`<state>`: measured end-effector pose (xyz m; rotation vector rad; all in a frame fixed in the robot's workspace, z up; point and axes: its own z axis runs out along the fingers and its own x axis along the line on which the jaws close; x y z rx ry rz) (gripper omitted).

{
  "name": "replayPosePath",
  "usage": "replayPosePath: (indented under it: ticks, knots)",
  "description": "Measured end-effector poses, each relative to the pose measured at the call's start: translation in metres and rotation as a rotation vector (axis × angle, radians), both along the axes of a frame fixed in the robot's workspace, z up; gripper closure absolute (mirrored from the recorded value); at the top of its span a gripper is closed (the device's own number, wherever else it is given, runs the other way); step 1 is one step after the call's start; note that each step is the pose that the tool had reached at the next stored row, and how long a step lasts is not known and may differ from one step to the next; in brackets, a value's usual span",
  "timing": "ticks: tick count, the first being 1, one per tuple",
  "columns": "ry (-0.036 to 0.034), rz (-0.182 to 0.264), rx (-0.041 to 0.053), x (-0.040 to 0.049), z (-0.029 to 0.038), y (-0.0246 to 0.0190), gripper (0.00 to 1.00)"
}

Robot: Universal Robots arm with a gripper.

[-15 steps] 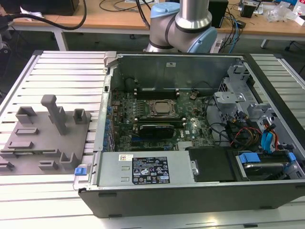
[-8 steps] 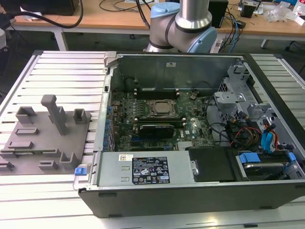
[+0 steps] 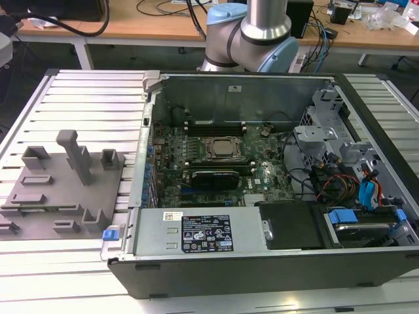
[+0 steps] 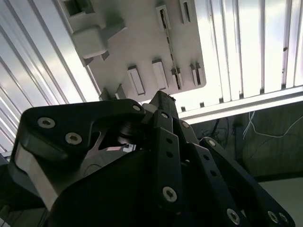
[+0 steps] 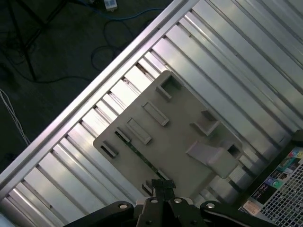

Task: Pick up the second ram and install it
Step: 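Pick up the second ram and move it above second insertion slot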

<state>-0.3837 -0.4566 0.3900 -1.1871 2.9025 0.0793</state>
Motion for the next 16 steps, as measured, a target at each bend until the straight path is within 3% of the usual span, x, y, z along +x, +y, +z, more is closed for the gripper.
replayPosePath:
  ticks: [16]
  knots:
    - [0.0000, 0.128, 0.0000, 0.0000, 0.0000, 0.0000, 0.89]
